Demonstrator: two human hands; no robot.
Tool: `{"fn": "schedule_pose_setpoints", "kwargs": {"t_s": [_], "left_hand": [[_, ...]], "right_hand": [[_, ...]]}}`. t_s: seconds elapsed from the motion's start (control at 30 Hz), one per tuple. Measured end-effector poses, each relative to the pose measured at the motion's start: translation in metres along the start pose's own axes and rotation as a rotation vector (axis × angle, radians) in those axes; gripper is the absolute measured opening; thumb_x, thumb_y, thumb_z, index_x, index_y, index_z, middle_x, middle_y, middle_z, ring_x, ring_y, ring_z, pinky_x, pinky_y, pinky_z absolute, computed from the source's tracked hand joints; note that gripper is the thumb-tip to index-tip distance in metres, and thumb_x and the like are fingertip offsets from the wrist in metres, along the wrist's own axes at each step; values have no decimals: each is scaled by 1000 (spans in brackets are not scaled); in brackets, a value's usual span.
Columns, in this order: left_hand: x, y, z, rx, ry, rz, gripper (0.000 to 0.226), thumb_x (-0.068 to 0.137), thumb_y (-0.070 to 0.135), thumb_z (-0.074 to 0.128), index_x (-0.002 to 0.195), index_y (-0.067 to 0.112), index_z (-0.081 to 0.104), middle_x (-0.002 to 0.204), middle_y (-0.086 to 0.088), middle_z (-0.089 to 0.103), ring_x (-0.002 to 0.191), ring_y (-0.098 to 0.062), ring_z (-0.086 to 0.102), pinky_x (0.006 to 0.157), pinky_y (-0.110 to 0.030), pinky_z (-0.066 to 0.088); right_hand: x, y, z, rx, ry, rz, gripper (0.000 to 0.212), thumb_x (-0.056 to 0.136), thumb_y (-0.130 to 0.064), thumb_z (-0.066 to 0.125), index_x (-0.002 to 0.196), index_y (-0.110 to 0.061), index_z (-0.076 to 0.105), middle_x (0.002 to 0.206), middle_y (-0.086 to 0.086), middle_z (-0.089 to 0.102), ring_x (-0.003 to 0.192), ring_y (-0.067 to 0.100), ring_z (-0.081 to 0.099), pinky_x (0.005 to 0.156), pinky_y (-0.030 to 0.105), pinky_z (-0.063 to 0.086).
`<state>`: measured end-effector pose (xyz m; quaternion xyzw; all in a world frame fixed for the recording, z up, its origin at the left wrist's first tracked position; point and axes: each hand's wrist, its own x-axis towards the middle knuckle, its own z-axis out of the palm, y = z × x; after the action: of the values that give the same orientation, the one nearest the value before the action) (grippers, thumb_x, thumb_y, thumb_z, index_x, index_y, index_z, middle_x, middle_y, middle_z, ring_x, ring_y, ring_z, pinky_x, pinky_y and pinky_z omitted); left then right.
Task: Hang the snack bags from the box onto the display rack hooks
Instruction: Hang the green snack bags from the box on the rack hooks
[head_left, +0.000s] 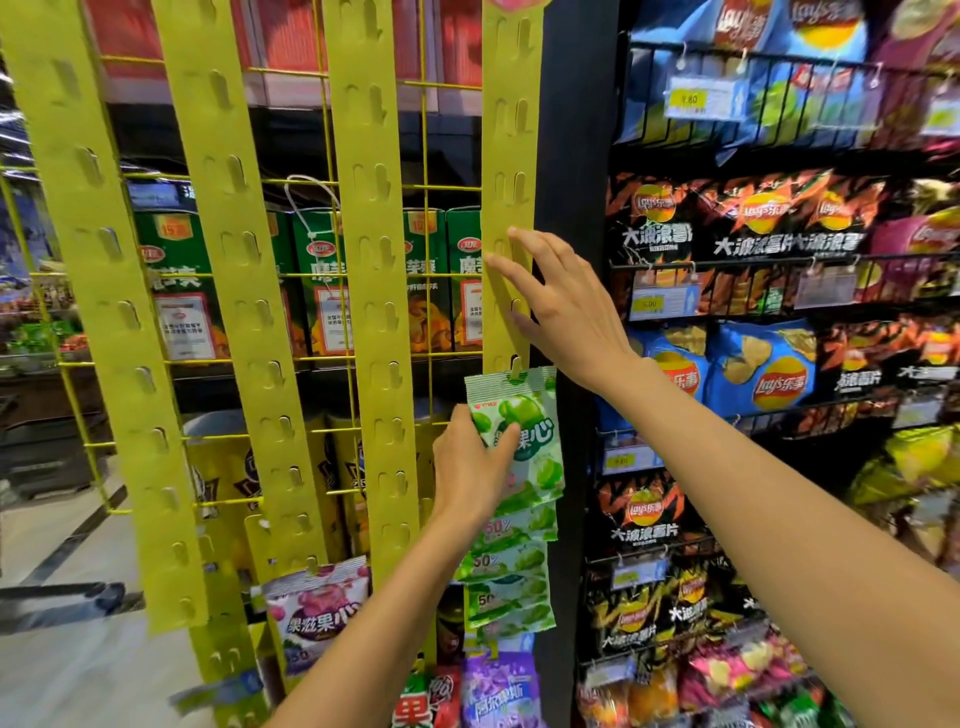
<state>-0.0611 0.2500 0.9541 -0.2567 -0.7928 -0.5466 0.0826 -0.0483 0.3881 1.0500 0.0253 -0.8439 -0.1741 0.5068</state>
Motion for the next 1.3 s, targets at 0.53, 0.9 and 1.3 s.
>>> {"fn": "schedule_pose_setpoints", "kwargs": {"t_s": [0.53, 0.9, 1.3], "left_hand": [[-32, -95, -118, 889, 182, 734, 36, 81, 5, 57, 116, -5, 56, 122, -24, 58, 105, -38, 58, 93, -47, 45], [-140, -283, -100, 978, -120, 585, 34, 83, 4, 49, 115, -7, 57, 118, -24, 60, 106, -37, 60, 97, -44, 40], [-316, -590, 10, 903, -473, 177, 32, 77, 2, 43, 102, -7, 60, 97, -24, 63, 81, -39, 60, 77, -36, 35]], "right_hand": [[-145, -83, 7, 169, -195, 130, 47, 94, -28, 36, 132, -2, 48, 139, 17, 46, 126, 34, 45, 101, 43, 41], [-312, -179, 59, 231, -456, 240, 38, 91, -11, 52, 126, 4, 52, 132, 23, 51, 120, 38, 51, 98, 47, 44], [-614, -334, 197, 449, -1011, 471, 35, 88, -4, 55, 122, 5, 54, 128, 23, 53, 120, 37, 50, 100, 41, 39]]}}
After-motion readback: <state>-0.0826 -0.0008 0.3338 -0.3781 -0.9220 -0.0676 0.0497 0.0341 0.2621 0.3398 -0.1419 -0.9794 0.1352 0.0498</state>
